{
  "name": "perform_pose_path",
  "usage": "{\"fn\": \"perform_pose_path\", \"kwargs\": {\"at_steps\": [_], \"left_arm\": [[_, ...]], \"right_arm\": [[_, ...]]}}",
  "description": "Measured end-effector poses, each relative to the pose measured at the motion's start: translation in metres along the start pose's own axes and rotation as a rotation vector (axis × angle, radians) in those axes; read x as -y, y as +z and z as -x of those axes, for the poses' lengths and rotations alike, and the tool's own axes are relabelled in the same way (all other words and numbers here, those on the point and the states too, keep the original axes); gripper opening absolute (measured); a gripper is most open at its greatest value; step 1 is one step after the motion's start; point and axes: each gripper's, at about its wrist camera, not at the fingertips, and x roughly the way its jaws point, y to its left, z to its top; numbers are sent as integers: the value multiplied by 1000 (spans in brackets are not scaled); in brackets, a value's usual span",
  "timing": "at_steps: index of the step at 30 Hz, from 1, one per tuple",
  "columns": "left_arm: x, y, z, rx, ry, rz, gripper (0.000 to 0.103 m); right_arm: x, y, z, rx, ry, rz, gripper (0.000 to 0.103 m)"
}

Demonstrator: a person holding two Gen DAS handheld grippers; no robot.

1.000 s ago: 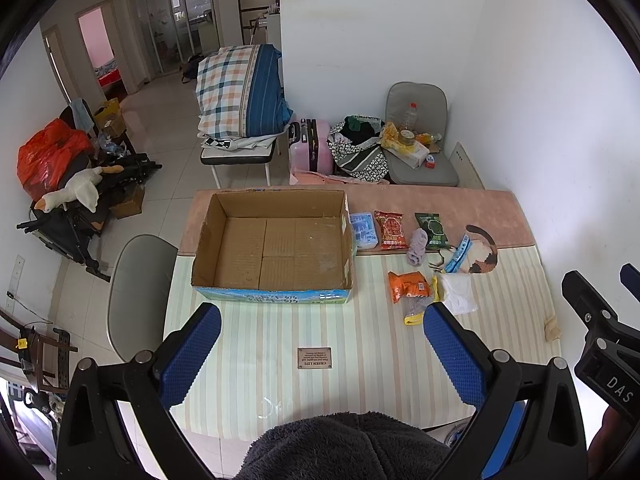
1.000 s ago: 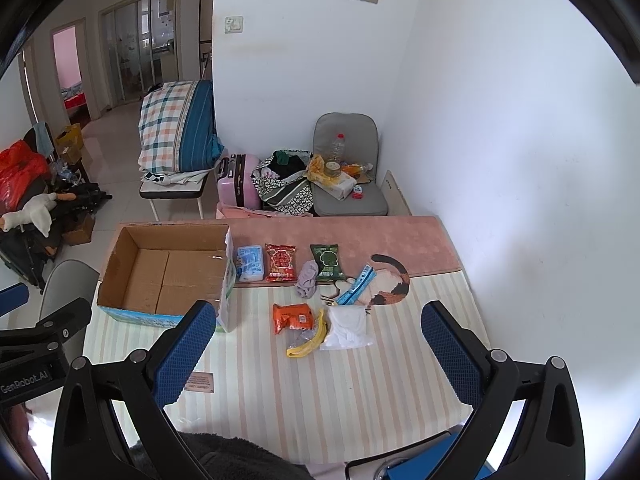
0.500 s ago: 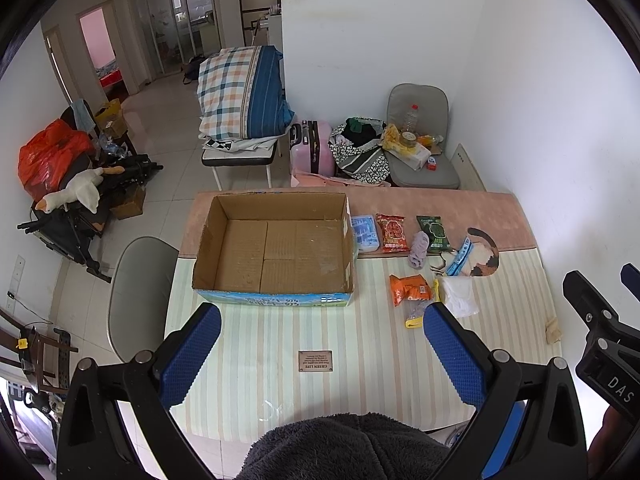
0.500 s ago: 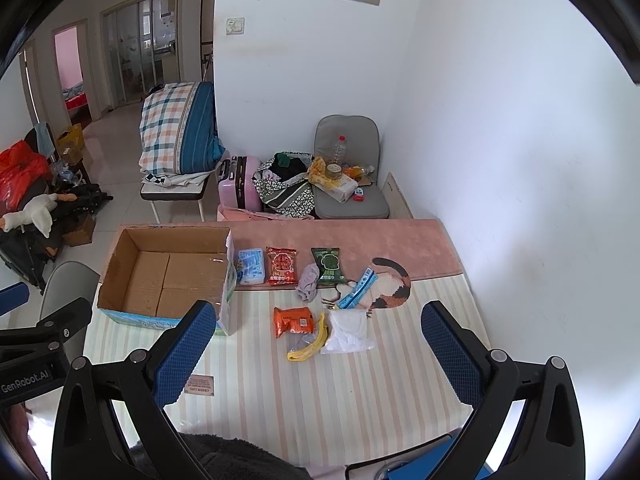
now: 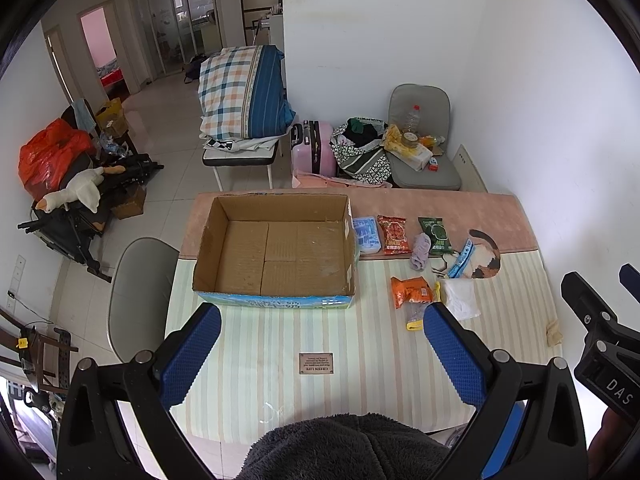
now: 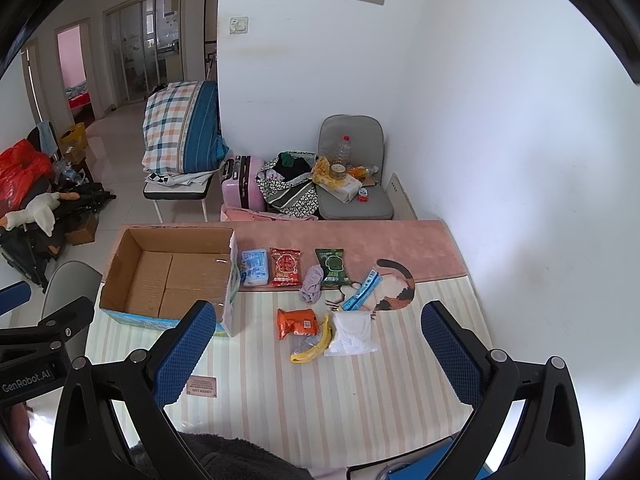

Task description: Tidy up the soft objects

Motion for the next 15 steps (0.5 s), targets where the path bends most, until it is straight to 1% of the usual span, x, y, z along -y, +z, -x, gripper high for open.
{"fn": "perform_pose_path", "kwargs": {"at_steps": [4,8,11,13,15], "left_arm": [[-1,0,-2,-3,-4,3,103],[0,8,-23,-12,3,0,103],[8,18,-58,-51,17,-12,103],[17,27,-93,-93,23,-27,103],[30,31,-121,-130,26,-47,103]], "right_arm": [[-1,1,-6,-4,9,-7,103],[12,2,-26,-43,46,-66,103],[41,4,-62,-100,57,-157,103],[64,3,-95,-152,58,-212,103],[86,-1,-134,-213,31,-258,103]]}}
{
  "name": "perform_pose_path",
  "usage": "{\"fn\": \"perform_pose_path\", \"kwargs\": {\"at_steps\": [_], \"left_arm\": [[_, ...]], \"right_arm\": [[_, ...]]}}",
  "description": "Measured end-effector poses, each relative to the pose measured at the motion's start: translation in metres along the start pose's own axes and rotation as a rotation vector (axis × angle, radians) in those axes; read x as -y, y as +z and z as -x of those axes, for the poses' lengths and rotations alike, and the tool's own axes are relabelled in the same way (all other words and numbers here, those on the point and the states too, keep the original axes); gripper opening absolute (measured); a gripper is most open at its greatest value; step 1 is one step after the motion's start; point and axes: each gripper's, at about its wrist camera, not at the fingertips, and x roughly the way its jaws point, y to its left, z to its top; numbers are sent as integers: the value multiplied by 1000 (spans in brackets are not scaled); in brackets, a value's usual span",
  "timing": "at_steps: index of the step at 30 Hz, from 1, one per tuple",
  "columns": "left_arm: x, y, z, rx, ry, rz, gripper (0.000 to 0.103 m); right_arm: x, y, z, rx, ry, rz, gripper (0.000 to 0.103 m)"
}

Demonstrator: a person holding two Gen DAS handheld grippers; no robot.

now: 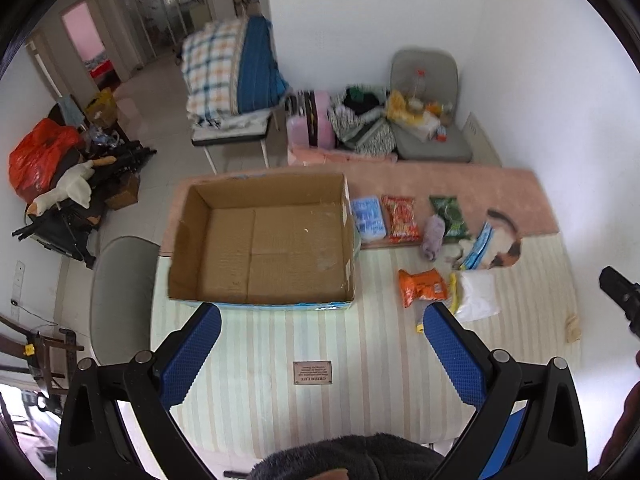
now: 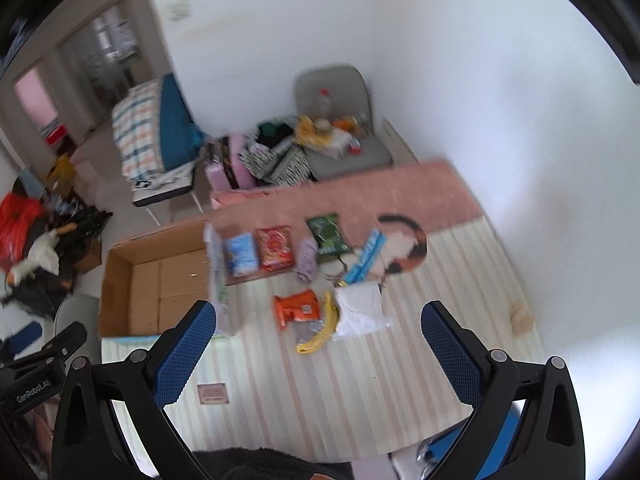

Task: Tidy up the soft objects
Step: 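Grasp the orange snack bag with the left tool while the right tool grasps the white tissue pack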

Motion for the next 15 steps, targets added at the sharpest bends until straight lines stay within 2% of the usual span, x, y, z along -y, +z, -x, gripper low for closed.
{"fn": "perform_pose_path", "kwargs": {"at_steps": [4,6,11,15], "left_arm": [[35,17,-69,-100,5,-68,103],[56,22,-104,-141,31,-104,103],[103,28,-182,-273,27,-168,103],[133,30,-254,-429,-3,-155,103]], "right_arm": [[33,8,-90,-140,-60,-16,103],[45,7,-148,-223,-107,0,103],[60,-6,-289,-415,-116,67,103],[58,-21,-363,-518,-100,122,103]]}}
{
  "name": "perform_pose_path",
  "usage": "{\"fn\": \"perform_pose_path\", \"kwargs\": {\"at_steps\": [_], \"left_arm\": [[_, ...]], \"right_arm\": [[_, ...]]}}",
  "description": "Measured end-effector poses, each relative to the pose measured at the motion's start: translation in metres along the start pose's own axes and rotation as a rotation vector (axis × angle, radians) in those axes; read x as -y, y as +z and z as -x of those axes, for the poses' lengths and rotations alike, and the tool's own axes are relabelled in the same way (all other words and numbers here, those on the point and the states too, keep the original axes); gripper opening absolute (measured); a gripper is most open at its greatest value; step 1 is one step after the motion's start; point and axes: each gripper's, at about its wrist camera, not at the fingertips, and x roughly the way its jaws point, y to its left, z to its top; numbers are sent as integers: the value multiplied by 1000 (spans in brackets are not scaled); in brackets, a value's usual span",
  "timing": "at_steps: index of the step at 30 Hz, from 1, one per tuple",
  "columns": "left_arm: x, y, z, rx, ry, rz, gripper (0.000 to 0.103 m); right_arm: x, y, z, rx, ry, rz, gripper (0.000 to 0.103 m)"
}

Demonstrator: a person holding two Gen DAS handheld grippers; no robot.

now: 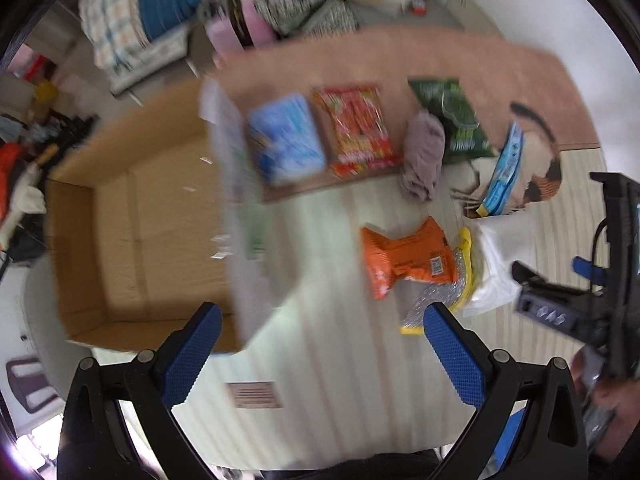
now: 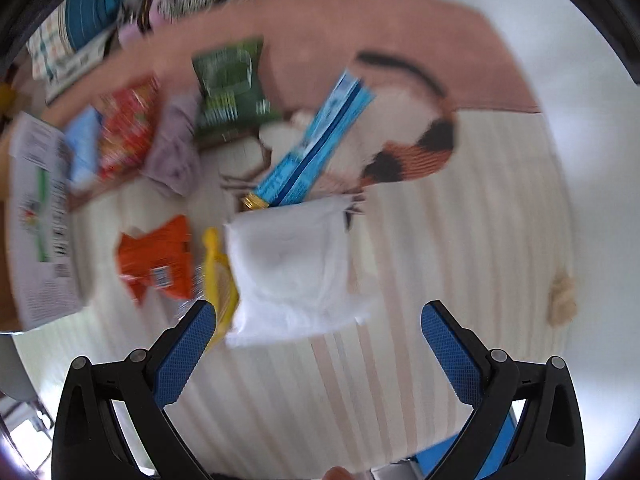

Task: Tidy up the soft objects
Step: 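Grasp the orange snack bag with the left tool while the right tool grasps the white tissue pack, then carry both packs into the cardboard box and open both tools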

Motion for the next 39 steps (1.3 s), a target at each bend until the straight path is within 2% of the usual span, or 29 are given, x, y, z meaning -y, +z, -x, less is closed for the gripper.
{"fn": "perform_pose_path", "kwargs": {"at_steps": [2,5,7,8,10,12,16,20,22,24,27,32,35,39], "left_arm": [[11,9,-19,-7,12,-11,101],[32,15,-43,-15,22,-123,101],[47,18,-54,-12,35,-233,101],[56,17,-58,-3,43,-305,101],[69,17,-62,10,46,-418,101],[85,17,-70,4,56,-553,101],[112,19,-92,-76,47,-716,101],[127,23,-120,-191,50,-786,101],[129,27,-130,-225,43,-770,87],[120,32,-140,-272,44,-721,49],[111,34,-143,-280,28,-632,35],[87,28,-137,-234,-18,-436,31],[72,23,-124,-194,-31,-337,30],[41,13,-74,-82,-87,-193,30]], "right_arm": [[-7,7,-21,-32,6,29,103],[-10,12,-55,-96,18,64,103],[-7,10,-66,-115,21,75,99],[0,7,-72,-138,55,61,97],[12,2,-77,-167,85,43,84],[26,-4,-83,-176,64,34,83],[45,-15,-98,-203,81,23,83],[52,-22,-111,-220,98,18,83],[54,-20,-106,-228,95,17,84],[56,-21,-110,-230,94,14,84],[60,-26,-114,-228,98,1,84],[70,-38,-108,-189,117,-62,75],[76,-51,-104,-163,131,-90,66],[86,-51,-64,-120,180,-117,64]]}}
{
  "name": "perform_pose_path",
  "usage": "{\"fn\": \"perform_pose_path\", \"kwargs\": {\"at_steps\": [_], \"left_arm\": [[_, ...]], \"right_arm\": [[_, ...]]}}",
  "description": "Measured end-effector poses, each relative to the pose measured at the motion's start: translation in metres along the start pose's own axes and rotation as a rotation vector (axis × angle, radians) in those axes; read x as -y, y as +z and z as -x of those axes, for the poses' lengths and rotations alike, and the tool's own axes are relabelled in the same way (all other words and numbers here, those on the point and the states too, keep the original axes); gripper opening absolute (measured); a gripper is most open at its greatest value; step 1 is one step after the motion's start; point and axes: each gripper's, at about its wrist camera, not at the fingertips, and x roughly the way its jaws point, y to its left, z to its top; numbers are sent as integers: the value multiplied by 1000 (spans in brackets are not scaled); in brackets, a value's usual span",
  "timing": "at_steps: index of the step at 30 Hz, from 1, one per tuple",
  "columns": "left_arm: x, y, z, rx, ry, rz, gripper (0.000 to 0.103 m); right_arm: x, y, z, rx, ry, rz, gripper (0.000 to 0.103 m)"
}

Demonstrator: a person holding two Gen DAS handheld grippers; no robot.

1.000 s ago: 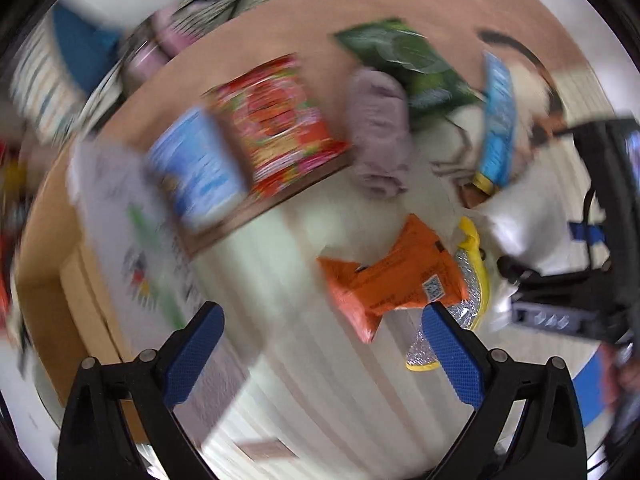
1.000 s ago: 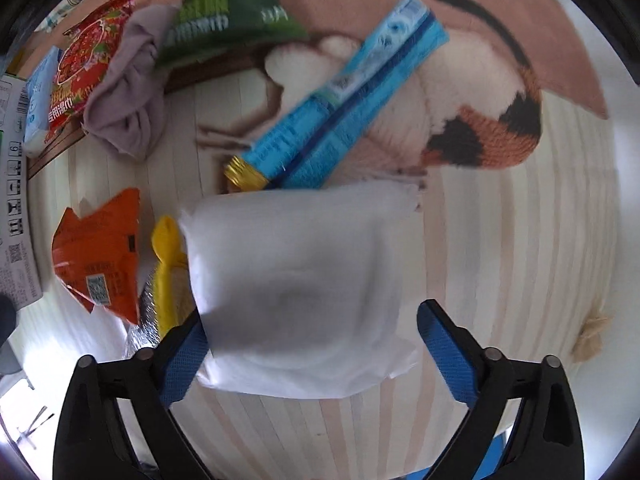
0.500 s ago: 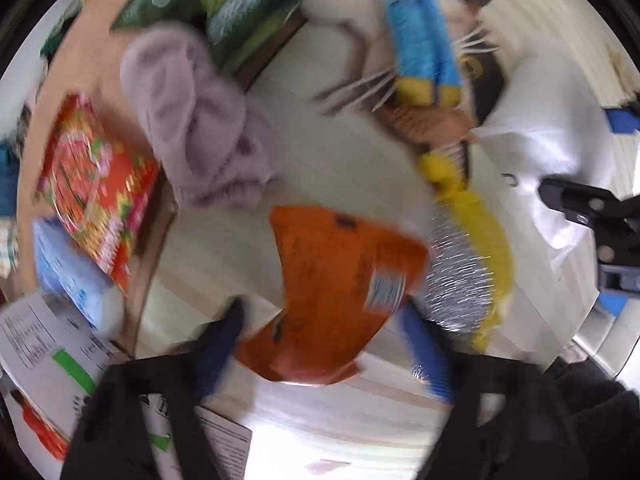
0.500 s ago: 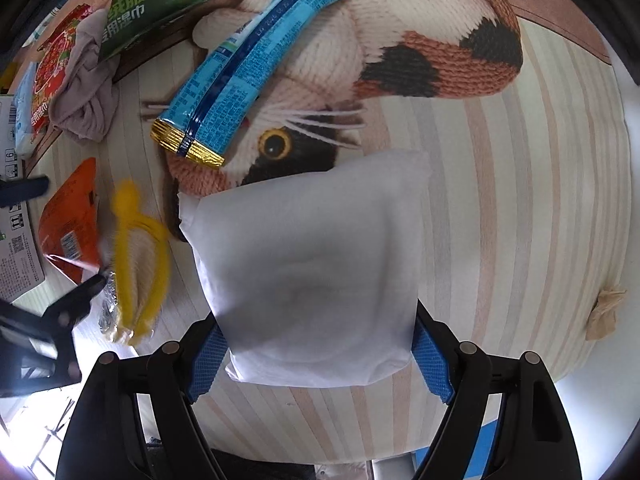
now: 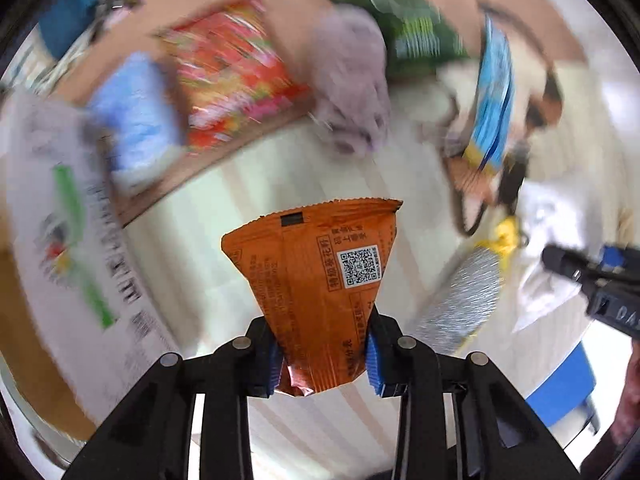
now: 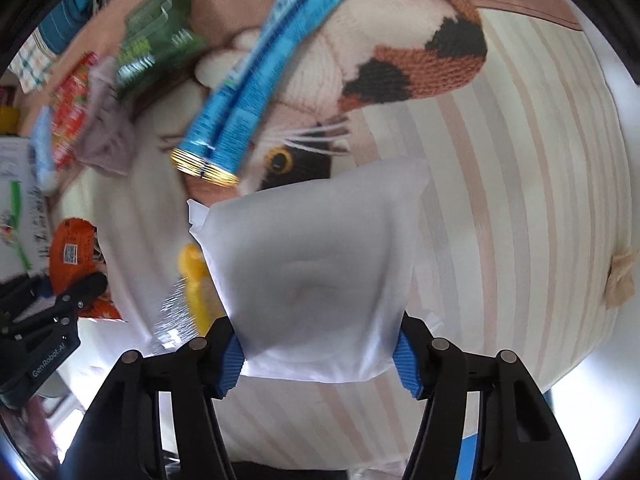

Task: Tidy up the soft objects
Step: 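Carry both packs into the cardboard box and open both tools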

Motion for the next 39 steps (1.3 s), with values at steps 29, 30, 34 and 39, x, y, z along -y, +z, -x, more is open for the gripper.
{"fn": "perform_pose_path", "kwargs": {"at_steps": [29,30,34,39], "left_arm": [[-356,-11,60,57,-214,427,30],[-359,-4,50,32,-235,405,30],[-362,14,24,-32,-248,351,30],[-361,25,8,-64,-273,319,31]], "right_arm": [[-502,40,66,101,46,324,64],[-507,45,56,91,25,321,64],[-513,61,27,71,-12,305,64],[-512,77,7,54,-27,278,65]]}}
